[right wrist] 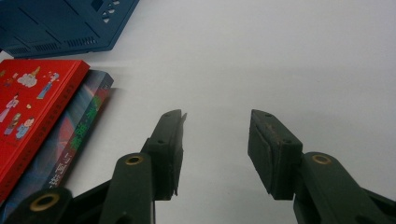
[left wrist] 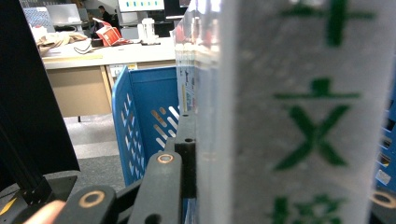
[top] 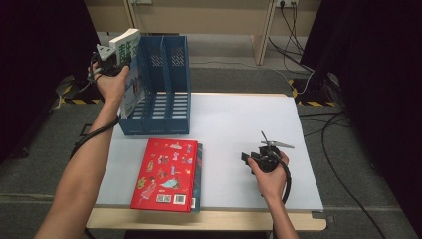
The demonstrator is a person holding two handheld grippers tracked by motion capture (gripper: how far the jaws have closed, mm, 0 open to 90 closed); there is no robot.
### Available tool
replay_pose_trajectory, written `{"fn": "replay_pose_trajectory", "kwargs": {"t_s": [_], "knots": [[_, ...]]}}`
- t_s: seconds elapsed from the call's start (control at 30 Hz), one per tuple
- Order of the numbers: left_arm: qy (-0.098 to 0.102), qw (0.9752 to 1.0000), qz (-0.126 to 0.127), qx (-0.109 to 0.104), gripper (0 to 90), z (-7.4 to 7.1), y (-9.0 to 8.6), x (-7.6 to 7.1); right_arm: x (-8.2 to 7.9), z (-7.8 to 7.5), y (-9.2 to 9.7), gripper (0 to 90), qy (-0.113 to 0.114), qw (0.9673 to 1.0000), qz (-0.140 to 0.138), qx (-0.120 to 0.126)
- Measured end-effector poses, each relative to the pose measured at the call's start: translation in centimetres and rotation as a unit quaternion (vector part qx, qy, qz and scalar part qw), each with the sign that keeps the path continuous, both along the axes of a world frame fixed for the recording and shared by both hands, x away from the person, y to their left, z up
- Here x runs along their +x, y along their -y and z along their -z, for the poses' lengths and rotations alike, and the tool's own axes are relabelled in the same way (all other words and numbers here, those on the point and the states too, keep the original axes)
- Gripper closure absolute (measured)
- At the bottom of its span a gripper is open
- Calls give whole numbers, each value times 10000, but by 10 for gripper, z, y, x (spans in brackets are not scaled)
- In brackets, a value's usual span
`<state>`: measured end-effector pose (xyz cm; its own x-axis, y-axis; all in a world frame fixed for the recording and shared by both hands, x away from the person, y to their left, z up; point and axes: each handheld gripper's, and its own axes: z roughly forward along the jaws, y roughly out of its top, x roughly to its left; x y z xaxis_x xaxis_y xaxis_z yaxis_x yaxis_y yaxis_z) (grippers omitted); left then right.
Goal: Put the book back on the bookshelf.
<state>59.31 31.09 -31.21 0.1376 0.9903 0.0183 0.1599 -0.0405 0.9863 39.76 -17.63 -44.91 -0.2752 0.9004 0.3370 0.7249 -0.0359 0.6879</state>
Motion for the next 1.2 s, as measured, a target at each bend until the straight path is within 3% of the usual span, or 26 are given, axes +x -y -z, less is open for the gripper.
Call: {"fn": "replay_pose_trajectory", "kwargs": {"t_s": [0.63, 1.2], "knots": [[60, 10000, 15, 16, 734, 15, 1, 12, 1, 2, 0, 556, -11, 10000, 14, -25], [64, 10000, 18, 1, 733, 29, -3, 9, 2, 5, -3, 554, -82, 10000, -41, -33]]}}
